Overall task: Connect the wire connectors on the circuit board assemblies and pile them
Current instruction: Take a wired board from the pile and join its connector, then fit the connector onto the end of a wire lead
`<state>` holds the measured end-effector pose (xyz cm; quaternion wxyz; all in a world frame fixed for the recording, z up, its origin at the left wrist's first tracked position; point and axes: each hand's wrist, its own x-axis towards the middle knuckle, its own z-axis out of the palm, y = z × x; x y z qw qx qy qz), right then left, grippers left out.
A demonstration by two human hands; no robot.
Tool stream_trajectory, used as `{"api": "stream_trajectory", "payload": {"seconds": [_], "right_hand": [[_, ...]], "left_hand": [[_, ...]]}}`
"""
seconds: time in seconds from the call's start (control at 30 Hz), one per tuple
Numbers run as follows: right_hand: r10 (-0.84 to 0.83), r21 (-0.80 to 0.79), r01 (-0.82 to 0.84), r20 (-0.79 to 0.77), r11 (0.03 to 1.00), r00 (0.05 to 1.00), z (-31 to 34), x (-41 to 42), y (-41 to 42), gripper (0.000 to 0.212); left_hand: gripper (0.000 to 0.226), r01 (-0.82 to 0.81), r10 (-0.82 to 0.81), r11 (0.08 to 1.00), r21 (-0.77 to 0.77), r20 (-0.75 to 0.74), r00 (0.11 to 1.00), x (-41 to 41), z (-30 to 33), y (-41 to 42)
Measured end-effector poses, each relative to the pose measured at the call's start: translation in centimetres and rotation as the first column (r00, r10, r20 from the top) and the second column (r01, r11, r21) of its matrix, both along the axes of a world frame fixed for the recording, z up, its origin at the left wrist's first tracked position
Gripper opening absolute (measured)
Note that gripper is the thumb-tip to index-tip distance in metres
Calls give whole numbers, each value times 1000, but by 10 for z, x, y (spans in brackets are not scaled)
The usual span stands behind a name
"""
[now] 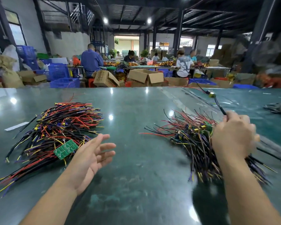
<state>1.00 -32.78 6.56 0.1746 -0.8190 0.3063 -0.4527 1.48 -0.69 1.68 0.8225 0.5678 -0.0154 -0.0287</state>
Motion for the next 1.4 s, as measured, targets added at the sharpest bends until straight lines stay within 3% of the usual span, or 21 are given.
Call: {"api": "stream_trajectory", "payload": {"seconds": [0.07,0.13,0.23,0.33,0.37,0.43,0.5,0.57,0.67,0.83,0.93,1.0,1.1,1.27,1.33,1.4], "right_hand": [[-103,70,117,-184,991,978,-5,0,-21,31],[-103,116,137,-258,984,961,-12,0,-25,35],[-41,51,48,-136,998,990,-16,4,-12,39],[211,-177,-197,64,964,975,-15,6,23,36],[357,-239,-326,100,915,929,-16,6,39,33],[627,-276,-593,49,756,777,-27,3,76,29],[779,-188,-781,-103,595,618,-45,-2,108,27],[836,-89,-862,-213,499,506,-61,-6,128,26],[883,19,-908,-244,419,402,-77,-6,142,25],[915,154,-911,-204,382,349,-77,-4,144,26],[919,206,-898,-162,389,360,-74,-2,144,27],[927,242,-895,-132,374,351,-74,-2,146,28],[948,306,-899,-54,313,312,-74,-4,149,28],[952,341,-894,-9,290,306,-70,-4,148,23],[960,408,-878,16,249,279,-67,-5,146,20],[968,550,-830,144,93,204,-61,-8,148,19]], "left_hand": [[43,24,-24,999,-44,-4,1000,-3,1,-1],[41,26,-27,998,-58,-12,1000,-5,2,-2],[31,-40,40,998,-40,18,999,-6,3,-4],[13,-310,282,946,97,227,932,-2,4,-1],[18,-475,390,854,212,342,855,0,3,3],[22,-748,501,495,442,558,661,4,1,14],[23,-792,511,124,598,646,568,8,-4,25],[42,-637,554,-9,771,534,639,12,-12,33],[51,-422,556,-56,905,379,740,13,-18,40],[28,-499,563,-40,866,432,705,13,-15,41],[29,-582,587,-73,810,507,632,8,-7,39],[35,-721,538,-58,690,630,560,6,-1,38],[42,-884,423,151,442,779,462,-1,7,26],[41,-927,261,320,195,923,284,-10,10,4],[38,-886,248,445,127,934,259,-12,8,-2],[38,-794,267,601,95,912,312,-12,4,-10]]}}
